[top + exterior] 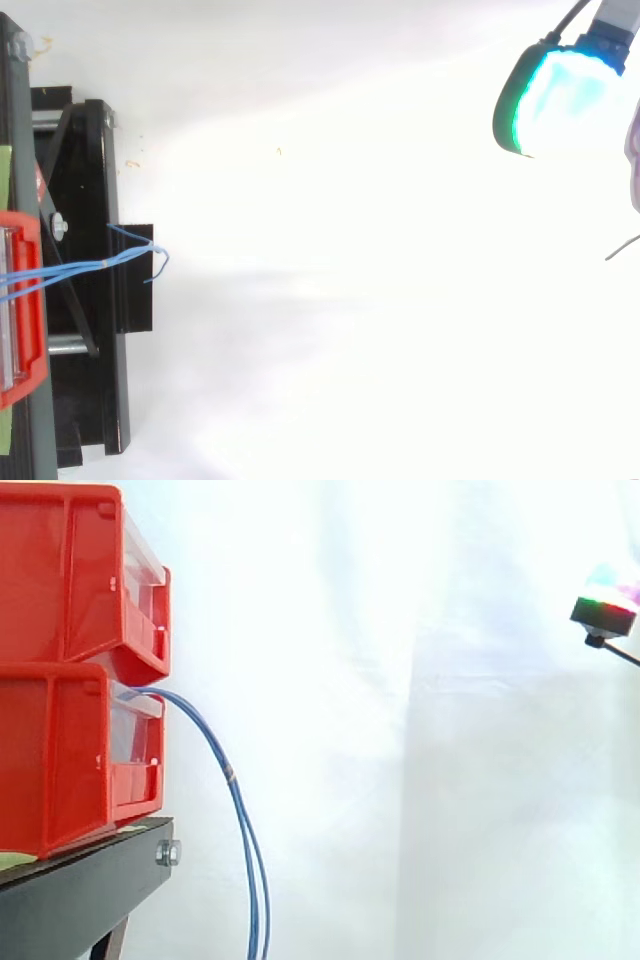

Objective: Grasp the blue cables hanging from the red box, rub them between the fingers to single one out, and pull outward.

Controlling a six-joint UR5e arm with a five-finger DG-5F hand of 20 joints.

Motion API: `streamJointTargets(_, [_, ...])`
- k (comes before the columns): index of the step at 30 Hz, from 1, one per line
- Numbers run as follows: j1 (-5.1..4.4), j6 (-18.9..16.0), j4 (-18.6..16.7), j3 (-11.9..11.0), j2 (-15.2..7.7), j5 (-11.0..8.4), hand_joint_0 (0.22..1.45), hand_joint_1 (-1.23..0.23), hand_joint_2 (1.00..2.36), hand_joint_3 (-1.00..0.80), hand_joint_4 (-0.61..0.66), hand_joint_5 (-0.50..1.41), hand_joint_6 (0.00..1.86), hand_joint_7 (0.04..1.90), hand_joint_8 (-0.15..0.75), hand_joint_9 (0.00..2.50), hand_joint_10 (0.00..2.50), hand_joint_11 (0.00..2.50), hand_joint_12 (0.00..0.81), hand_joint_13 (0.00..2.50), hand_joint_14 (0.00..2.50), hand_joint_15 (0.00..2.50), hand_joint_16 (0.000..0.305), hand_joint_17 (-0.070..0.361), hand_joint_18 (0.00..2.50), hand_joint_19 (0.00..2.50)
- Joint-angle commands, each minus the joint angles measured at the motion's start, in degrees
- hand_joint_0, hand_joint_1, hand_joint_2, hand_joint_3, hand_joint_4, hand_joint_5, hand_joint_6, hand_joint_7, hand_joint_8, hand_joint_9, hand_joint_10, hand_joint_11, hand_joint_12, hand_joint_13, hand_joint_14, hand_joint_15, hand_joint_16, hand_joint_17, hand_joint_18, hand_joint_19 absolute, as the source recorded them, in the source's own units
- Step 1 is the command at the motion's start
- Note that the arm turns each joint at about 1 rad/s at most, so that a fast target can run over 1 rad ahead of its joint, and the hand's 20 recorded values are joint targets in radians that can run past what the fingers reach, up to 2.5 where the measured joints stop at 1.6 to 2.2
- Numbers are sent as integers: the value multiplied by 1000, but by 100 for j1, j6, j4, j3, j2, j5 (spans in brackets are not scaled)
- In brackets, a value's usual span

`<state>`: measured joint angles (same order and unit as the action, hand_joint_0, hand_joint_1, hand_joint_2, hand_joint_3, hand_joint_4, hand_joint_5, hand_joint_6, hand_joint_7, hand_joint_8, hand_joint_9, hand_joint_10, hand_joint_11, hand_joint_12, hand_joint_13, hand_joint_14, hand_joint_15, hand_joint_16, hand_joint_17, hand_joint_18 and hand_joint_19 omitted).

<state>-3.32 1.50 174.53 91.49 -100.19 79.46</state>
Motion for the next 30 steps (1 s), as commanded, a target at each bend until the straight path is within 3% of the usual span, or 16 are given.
streamJointTargets(1, [-2, -1, 2, 9, 0, -1, 509, -648, 1000, -500, 271, -139, 502, 809, 295, 1119, 17, 436, 355, 1022, 23, 582, 52, 116, 806, 602])
streamJointTargets(12, [33, 8, -7, 0, 0, -1, 531, -657, 1000, -500, 266, -138, 502, 803, 291, 1186, 16, 452, 339, 1046, 23, 580, 49, 110, 799, 608])
streamJointTargets(16, [-28, -1, 11, 0, 0, 8, 540, -655, 1000, -500, 258, -136, 502, 806, 286, 1204, 16, 463, 330, 1053, 22, 588, 48, 109, 804, 617])
streamJointTargets(20, [-28, -9, 11, 0, 0, -9, 543, -654, 1000, -500, 258, -135, 502, 804, 286, 1208, 16, 458, 328, 1059, 24, 592, 48, 108, 813, 625])
streamJointTargets(30, [-37, -1, -297, 0, -35, -9, 546, -650, 1000, -500, 256, -133, 502, 802, 291, 1230, 16, 466, 329, 1072, 23, 596, 48, 108, 823, 635])
